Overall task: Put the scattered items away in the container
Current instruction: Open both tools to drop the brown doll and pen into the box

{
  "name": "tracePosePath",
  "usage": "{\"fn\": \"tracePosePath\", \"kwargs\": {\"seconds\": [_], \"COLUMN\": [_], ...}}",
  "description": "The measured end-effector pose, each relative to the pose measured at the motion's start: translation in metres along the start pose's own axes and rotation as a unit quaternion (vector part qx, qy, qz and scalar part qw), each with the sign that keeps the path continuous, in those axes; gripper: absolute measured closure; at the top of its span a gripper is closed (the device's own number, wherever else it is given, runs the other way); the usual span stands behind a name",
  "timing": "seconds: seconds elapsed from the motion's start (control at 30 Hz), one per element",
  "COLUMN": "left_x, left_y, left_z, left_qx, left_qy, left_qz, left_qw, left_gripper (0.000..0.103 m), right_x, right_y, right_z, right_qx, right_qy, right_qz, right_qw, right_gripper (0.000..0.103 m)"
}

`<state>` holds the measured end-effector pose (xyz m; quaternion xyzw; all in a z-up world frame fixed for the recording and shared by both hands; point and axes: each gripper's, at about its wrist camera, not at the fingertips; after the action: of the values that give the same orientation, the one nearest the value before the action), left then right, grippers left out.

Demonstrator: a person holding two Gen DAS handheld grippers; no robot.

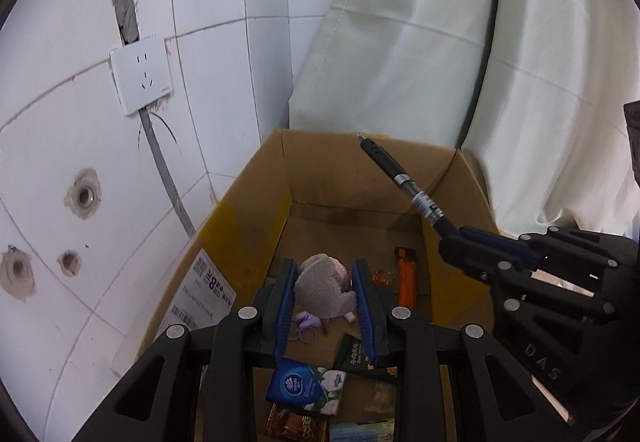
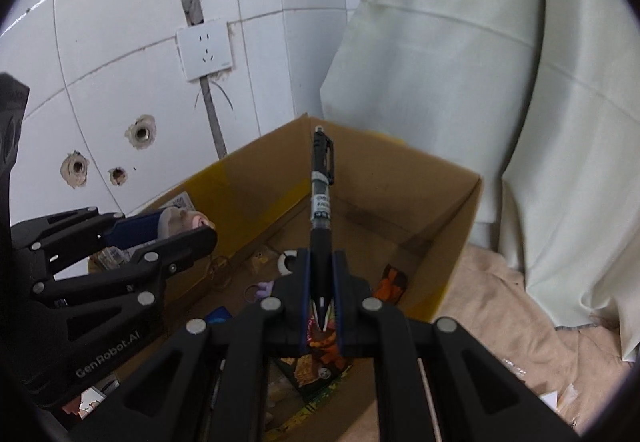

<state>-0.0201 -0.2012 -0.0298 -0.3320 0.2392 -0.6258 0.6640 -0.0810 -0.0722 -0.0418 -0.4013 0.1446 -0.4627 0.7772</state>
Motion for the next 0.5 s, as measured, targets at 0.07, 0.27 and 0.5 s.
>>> {"fn": "tracePosePath", "kwargs": {"seconds": [0.07,0.27,0.5], "left_x": [0.001,0.004,0.006], "left_y": [0.003,0.006,0.008], "left_z": [-0.002,-0.010,-0.016], "left_qx": [0.002,0.010,0.014], "left_qy": [0.000,0.003,0.000], "left_qz": [0.001,0.002,0.006], "left_qw": [1.0000,0.9999,0.9999], "left_gripper": [0.074,0.074,0.074], "right_x": [0.002,0.007,0.000], "right_y": [0.002,0.003,0.003], "right_z": [-0.003,-0.007,-0.003], "right_qx": [0.003,0.005,-0.006], "right_qy": [-0.002,0.004,0.024], "right_qz": [0.001,0.014,0.002], "right_qw": [1.000,1.000,1.000], "right_gripper": [0.090,0.089,0.029]}}
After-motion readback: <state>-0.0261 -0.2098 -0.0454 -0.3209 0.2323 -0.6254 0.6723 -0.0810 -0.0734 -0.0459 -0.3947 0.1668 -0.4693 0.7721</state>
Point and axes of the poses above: each gripper's, at about its wrist camera, not at the fingertips, and z roughly against the way its jaws point, x to its left, y to its underside, and after that the axes turned 7 degrees about -z, right-handed
